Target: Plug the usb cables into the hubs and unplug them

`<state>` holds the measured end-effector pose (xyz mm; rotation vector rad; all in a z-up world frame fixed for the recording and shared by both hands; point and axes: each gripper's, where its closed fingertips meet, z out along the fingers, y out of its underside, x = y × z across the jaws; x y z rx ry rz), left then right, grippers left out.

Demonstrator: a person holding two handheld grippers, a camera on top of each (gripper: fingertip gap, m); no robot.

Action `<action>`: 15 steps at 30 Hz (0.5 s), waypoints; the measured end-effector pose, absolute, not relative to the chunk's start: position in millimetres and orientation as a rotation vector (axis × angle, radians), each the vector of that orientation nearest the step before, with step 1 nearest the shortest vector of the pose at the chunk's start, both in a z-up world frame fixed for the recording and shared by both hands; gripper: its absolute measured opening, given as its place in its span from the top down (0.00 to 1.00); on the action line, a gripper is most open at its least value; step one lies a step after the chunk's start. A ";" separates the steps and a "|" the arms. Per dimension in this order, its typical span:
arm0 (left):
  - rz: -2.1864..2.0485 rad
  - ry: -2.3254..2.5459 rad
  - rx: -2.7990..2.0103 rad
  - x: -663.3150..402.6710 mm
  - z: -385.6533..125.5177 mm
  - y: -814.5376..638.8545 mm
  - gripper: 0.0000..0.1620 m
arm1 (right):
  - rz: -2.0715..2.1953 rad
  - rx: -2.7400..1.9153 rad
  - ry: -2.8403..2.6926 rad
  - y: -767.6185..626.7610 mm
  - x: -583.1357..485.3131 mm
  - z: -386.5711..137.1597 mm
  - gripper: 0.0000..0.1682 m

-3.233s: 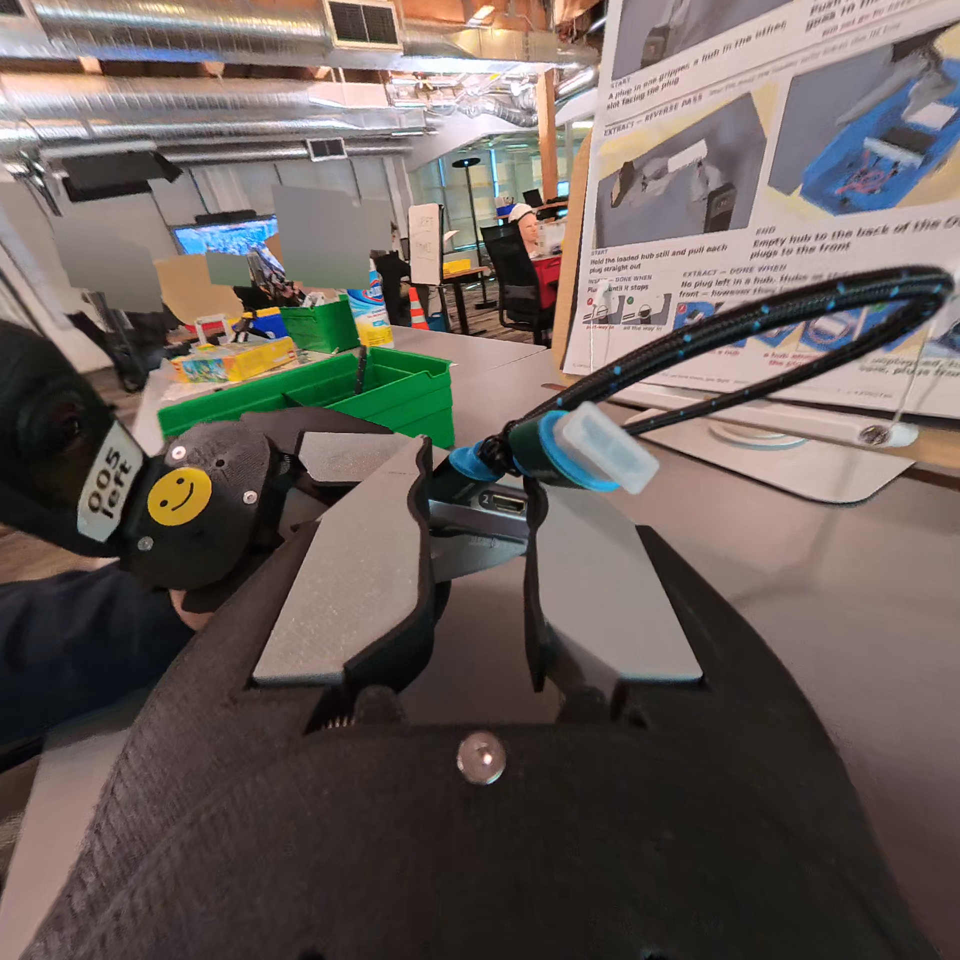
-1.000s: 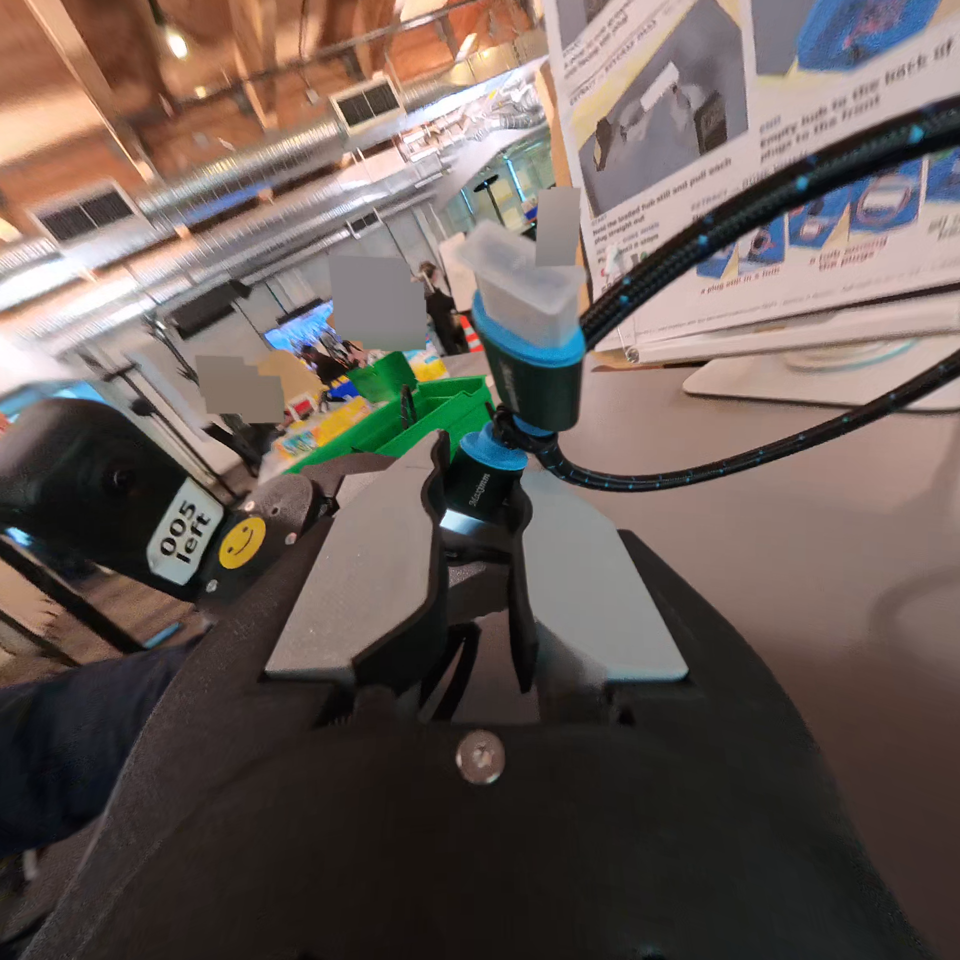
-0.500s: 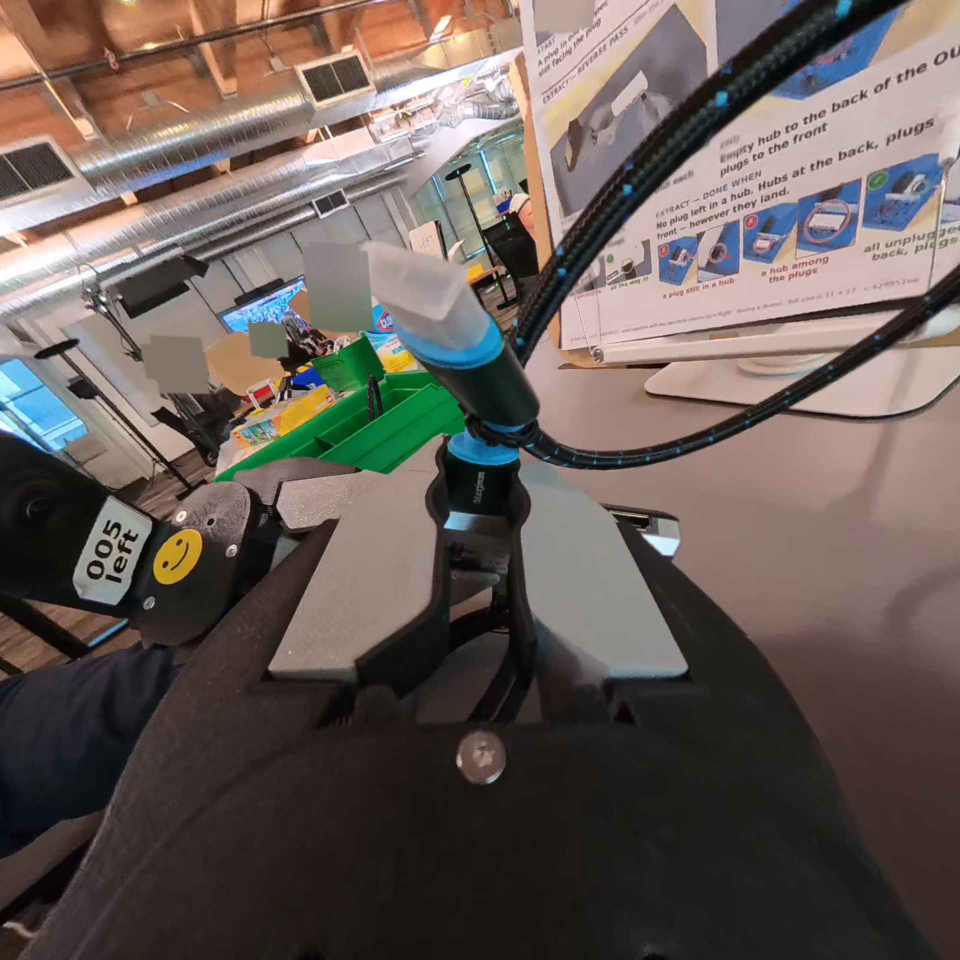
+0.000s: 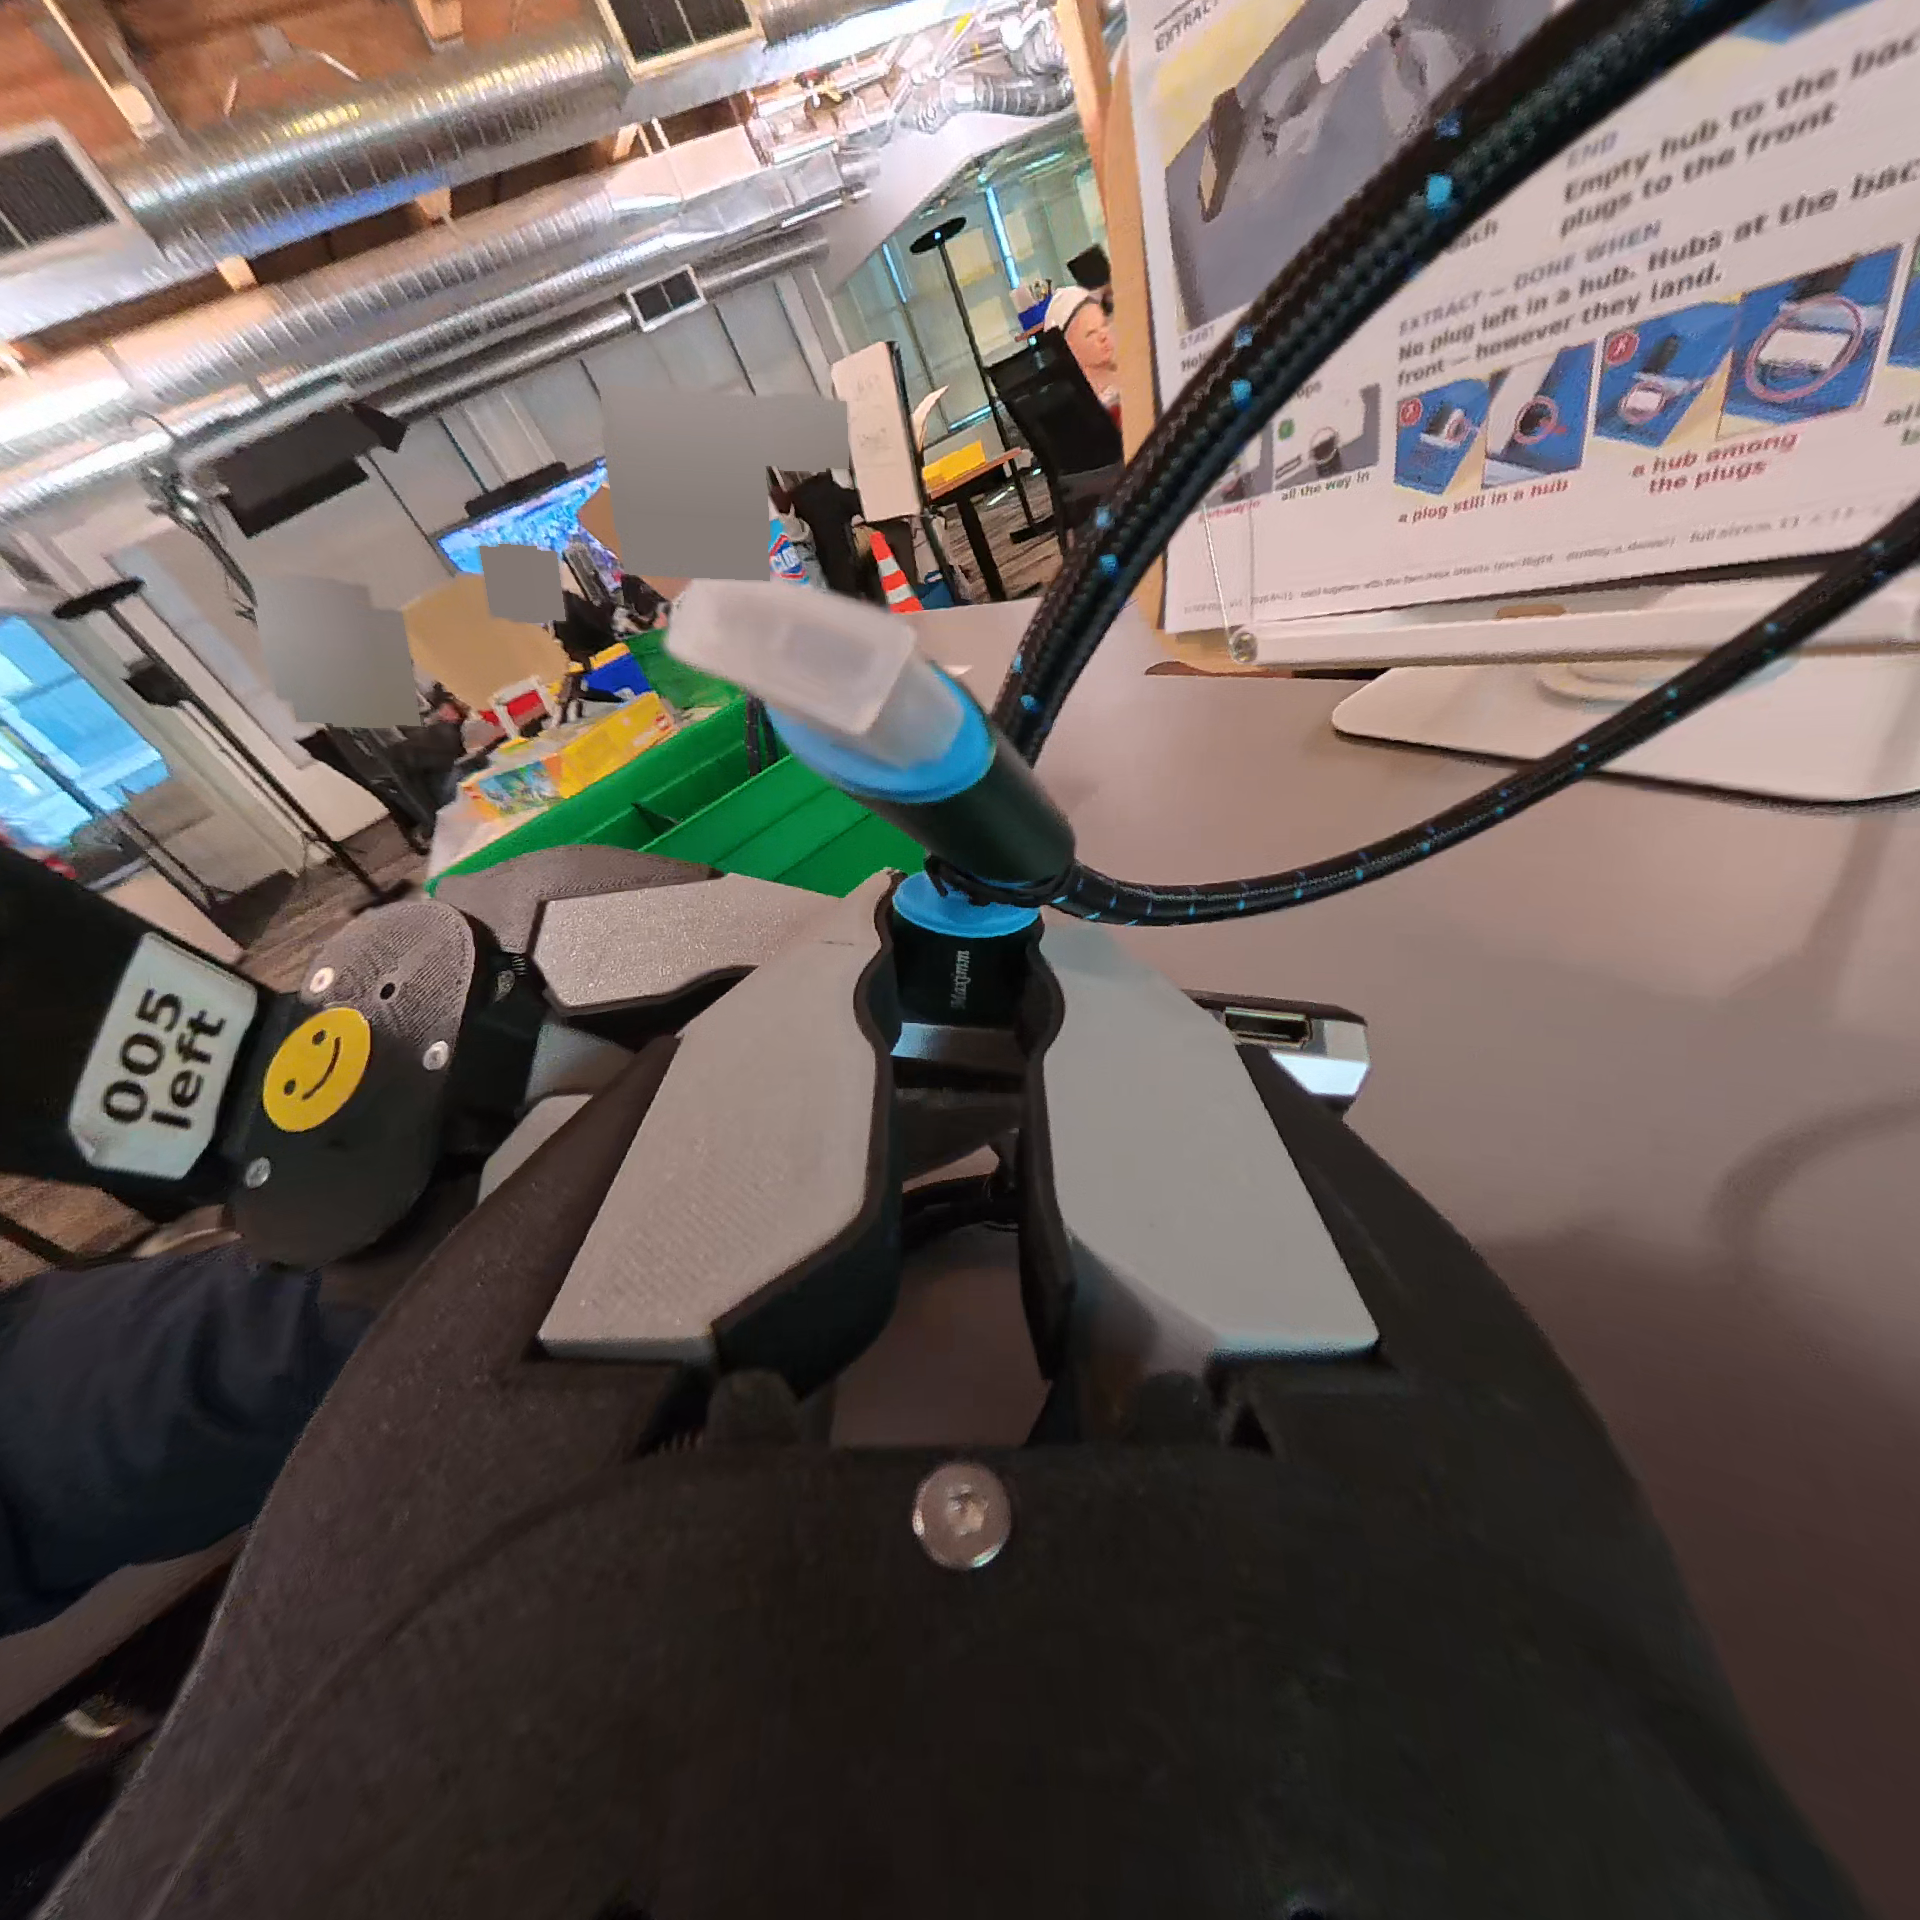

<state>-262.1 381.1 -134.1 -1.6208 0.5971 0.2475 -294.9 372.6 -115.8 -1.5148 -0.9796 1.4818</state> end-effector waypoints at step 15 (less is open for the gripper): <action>0.177 0.648 -1.573 -255.3 -124.6 373.2 0.89 | 2.155 -1.524 -0.761 364.8 -287.9 -102.3 0.91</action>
